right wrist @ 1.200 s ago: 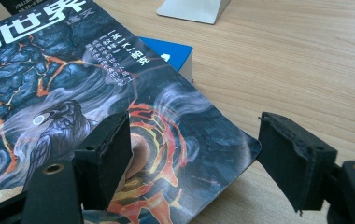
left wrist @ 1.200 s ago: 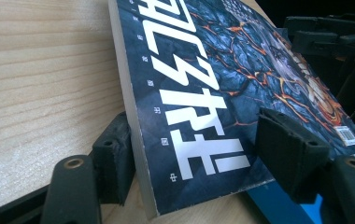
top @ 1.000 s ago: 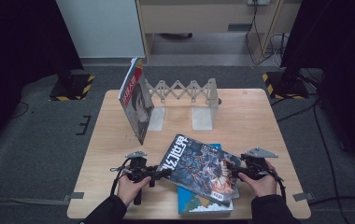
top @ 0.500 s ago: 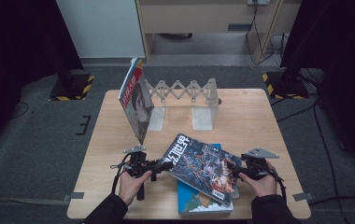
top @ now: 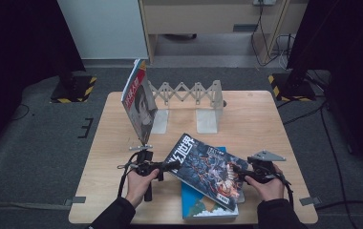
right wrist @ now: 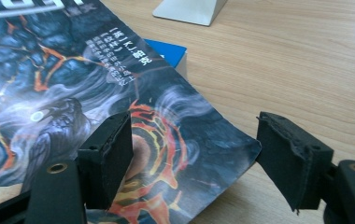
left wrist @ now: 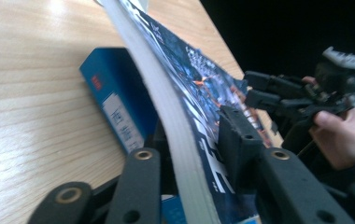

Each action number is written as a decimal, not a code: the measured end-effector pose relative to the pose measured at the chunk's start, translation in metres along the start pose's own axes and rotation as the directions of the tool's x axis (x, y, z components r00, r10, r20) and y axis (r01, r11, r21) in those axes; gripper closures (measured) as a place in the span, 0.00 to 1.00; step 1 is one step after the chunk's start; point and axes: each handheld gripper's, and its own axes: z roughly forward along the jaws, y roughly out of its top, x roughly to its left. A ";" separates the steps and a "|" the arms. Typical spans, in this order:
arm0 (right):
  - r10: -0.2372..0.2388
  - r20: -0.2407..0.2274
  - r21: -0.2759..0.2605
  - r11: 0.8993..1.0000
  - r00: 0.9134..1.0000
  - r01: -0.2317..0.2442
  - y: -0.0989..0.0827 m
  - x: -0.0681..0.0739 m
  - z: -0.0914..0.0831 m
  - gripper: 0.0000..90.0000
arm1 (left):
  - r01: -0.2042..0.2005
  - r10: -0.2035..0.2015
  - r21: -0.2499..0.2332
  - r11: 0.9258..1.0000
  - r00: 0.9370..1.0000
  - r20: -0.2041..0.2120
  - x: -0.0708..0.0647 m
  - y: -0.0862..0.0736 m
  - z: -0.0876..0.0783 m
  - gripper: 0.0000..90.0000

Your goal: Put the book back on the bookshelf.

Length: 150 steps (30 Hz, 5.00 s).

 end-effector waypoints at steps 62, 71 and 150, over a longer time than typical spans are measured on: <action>-0.002 0.159 0.151 0.988 0.987 -0.023 -0.032 -0.060 0.011 0.06 | -0.215 0.135 -0.317 0.924 0.957 -0.256 -0.085 0.132 -0.136 0.91; -0.010 0.165 0.133 0.991 0.986 -0.012 -0.035 -0.061 0.012 0.02 | -0.301 0.164 -0.304 0.904 0.900 -0.404 -0.087 0.149 -0.147 0.91; -0.006 0.171 0.125 0.992 0.985 -0.016 -0.036 -0.060 0.014 0.00 | -0.500 0.158 -0.205 0.841 0.591 -0.791 -0.036 0.173 -0.023 0.91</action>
